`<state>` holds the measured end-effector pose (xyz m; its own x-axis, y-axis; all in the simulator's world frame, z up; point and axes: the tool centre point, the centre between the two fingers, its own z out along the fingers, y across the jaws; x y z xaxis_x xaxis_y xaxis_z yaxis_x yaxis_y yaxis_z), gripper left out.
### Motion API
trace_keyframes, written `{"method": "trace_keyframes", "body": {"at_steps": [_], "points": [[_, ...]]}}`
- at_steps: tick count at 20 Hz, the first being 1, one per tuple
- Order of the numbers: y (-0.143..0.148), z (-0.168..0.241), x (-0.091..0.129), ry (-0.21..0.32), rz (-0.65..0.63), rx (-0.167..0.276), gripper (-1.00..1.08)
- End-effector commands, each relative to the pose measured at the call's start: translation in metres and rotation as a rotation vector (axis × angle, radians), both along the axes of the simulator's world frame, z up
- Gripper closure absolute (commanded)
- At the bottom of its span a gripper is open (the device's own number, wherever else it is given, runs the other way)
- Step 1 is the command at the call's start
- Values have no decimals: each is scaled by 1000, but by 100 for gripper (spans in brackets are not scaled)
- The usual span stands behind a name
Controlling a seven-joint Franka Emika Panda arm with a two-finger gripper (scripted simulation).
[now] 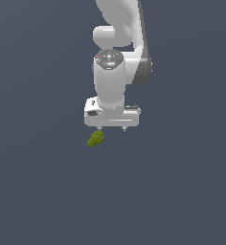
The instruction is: Pick up the object and move it to a goal position.
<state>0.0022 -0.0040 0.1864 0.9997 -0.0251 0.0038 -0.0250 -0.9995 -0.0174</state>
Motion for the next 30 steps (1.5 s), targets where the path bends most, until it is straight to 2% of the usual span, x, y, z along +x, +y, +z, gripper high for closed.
{"method": "trace_keyframes", "body": {"at_steps": [1,10,18,24,30], "points": [[0,0,0,0,0,0,-92],[-14,22,5,-41,-24,-13,-92],[-15,20,5,-39,-44,-12,-92],[-19,11,2,-35,-123,-7,-92],[-27,-3,-2,-26,-260,0,-92]]}}
